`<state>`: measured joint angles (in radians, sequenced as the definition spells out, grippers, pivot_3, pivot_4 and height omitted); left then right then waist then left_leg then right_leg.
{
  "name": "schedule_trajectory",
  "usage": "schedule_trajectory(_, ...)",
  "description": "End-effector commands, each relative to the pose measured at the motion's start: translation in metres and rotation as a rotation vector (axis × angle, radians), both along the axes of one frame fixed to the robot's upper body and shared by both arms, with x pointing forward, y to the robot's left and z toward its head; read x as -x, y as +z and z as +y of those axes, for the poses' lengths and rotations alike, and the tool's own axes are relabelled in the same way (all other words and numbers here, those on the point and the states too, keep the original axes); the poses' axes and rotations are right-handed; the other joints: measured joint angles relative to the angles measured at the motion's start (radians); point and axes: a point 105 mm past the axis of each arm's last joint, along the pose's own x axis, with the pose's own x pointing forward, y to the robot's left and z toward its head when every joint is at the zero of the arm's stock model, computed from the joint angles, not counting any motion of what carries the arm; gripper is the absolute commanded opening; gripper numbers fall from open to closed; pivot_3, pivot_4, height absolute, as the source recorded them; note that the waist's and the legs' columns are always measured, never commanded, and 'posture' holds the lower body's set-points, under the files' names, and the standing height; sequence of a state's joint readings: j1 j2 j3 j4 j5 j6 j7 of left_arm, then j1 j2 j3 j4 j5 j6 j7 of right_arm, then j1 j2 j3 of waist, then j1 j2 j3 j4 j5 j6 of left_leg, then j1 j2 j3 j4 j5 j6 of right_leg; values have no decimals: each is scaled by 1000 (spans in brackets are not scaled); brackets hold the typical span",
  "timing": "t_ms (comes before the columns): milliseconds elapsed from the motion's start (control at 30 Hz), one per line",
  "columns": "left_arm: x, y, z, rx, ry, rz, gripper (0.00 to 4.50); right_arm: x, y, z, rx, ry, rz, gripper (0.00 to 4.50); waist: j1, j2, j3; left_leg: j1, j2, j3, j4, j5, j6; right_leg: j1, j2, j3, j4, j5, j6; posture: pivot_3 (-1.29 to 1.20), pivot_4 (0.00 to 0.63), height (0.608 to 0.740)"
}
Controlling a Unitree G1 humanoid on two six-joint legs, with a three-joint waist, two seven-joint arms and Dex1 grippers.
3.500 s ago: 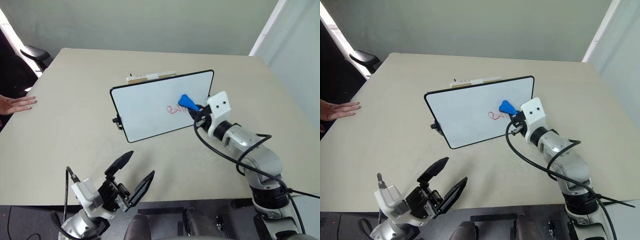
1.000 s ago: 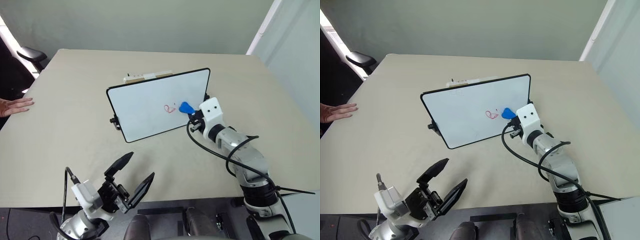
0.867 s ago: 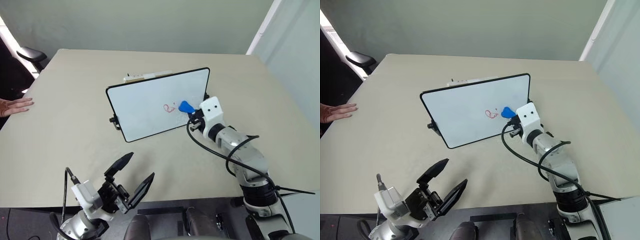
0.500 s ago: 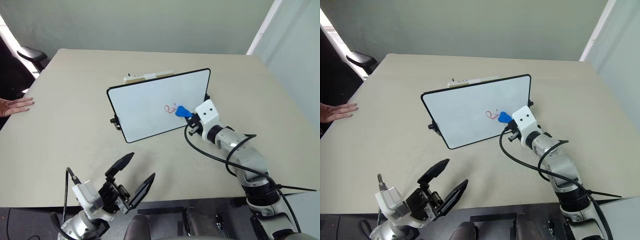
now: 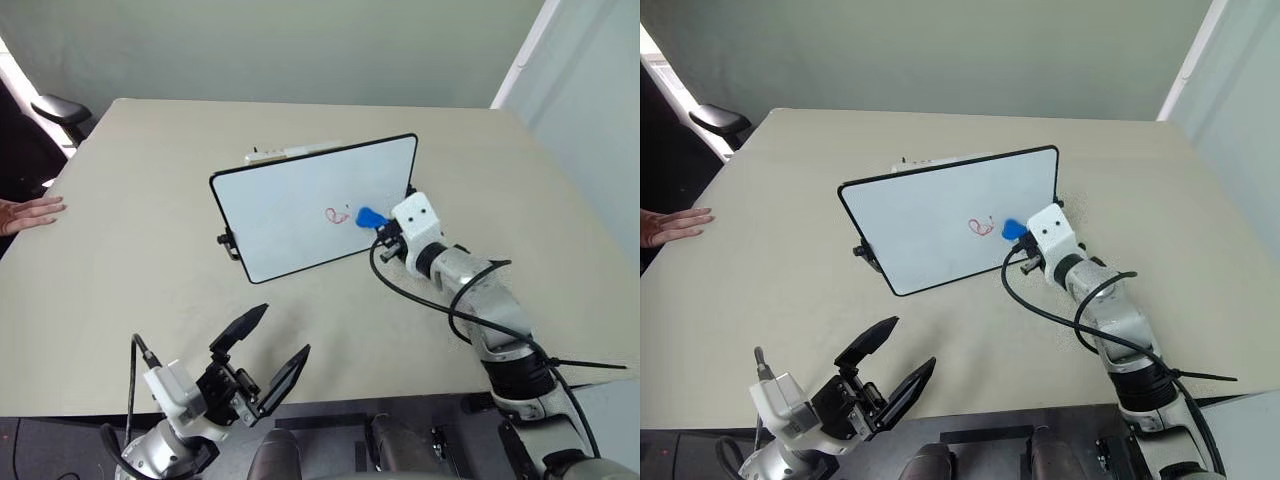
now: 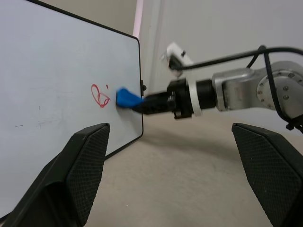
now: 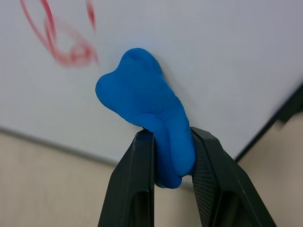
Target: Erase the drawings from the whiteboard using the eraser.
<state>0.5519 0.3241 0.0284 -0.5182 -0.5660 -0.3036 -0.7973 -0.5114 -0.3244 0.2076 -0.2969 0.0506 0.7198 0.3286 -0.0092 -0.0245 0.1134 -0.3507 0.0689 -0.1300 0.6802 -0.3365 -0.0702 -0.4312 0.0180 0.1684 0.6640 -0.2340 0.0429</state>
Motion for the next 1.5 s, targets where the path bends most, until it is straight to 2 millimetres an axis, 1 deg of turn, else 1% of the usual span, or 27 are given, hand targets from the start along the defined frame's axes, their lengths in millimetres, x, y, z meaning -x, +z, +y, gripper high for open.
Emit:
schedule_trajectory(33, 1, 8, 1, 13, 5, -34, 4500, 12, 30, 17, 18, 106, -147, 1008, 0, 0, 0, 0, 0, 0, 0, 0, 0, 0, 0, 0, 0, 0, 0, 0, 150, 740)
schedule_trajectory(233, 1, 8, 1, 11, 2, -34, 4500, 14, 26, 25, 79, 165, -173, 1008, 0, 0, 0, 0, 0, 0, 0, 0, 0, 0, 0, 0, 0, 0, 0, 0, 150, 740)
schedule_trajectory(333, 1, 8, 0, 10, 0, -35, 4500, 6, 13, 23, 179, 143, -170, 1008, 0, 0, 0, 0, 0, 0, 0, 0, 0, 0, 0, 0, 0, 0, 0, 0, 150, 740)
schedule_trajectory(400, 2, 8, 0, 10, -1, -36, 4500, 5, 10, 26, 209, 156, -178, 1008, 1, 0, 0, 0, 0, -1, 0, 0, 0, 0, -1, 0, 0, 0, 0, 0, 150, 740)
schedule_trajectory(500, 2, 8, 0, 11, -1, -36, 4500, 9, 15, 36, 199, 198, -211, 1008, 0, 0, 0, 0, 0, -1, 0, 0, 0, 0, -1, 0, 0, 0, 0, 0, 150, 740)
schedule_trajectory(767, 3, 8, 0, 11, -1, -35, 4500, 12, 15, 46, 232, 245, -256, 1008, -2, 0, 0, 0, 0, -1, 0, 0, 0, 0, -1, 0, 0, 0, 0, 0, 150, 740)
schedule_trajectory(900, 4, 8, -2, 11, -6, -36, 4500, 8, 9, 50, 294, 255, -269, 1008, -2, 0, 0, 0, 0, -2, 0, 0, 0, 0, -1, 0, 0, 0, 0, 0, 150, 740)
schedule_trajectory(1033, 4, 8, -3, 10, -9, -36, 4500, 5, 4, 55, 289, 245, -265, 1008, -3, 0, 0, 1, 0, -2, 0, 0, 0, 0, -1, 0, 0, 1, 1, 0, 150, 740)
schedule_trajectory(1100, 5, 8, -4, 10, -10, -35, 4500, -4, -4, 47, 300, 179, -240, 1008, -4, 0, 0, 1, 0, -2, 0, 0, -1, 0, -1, 0, 0, 2, 3, 0, 150, 740)
schedule_trajectory(1167, 5, 8, -4, 9, -9, -35, 4500, -10, -8, 39, 298, 121, -230, 1008, -4, 0, 0, 2, 0, -2, 0, 1, -1, 0, -1, 0, 0, 3, 4, 0, 150, 740)
schedule_trajectory(1300, 4, 8, -2, 9, -3, -34, 4500, -16, 2, 25, 209, 29, -231, 1008, -4, 1, 0, 1, 0, -3, 0, 1, -2, 0, -1, 0, 0, 7, 2, 0, 150, 740)
schedule_trajectory(1500, 4, 8, -2, 11, -5, -32, 4500, -20, 0, 7, 203, -52, -218, 1008, 0, 1, 1, 1, 0, -2, 0, 6, -7, 0, -1, 0, 0, 12, -7, 0, 150, 740)
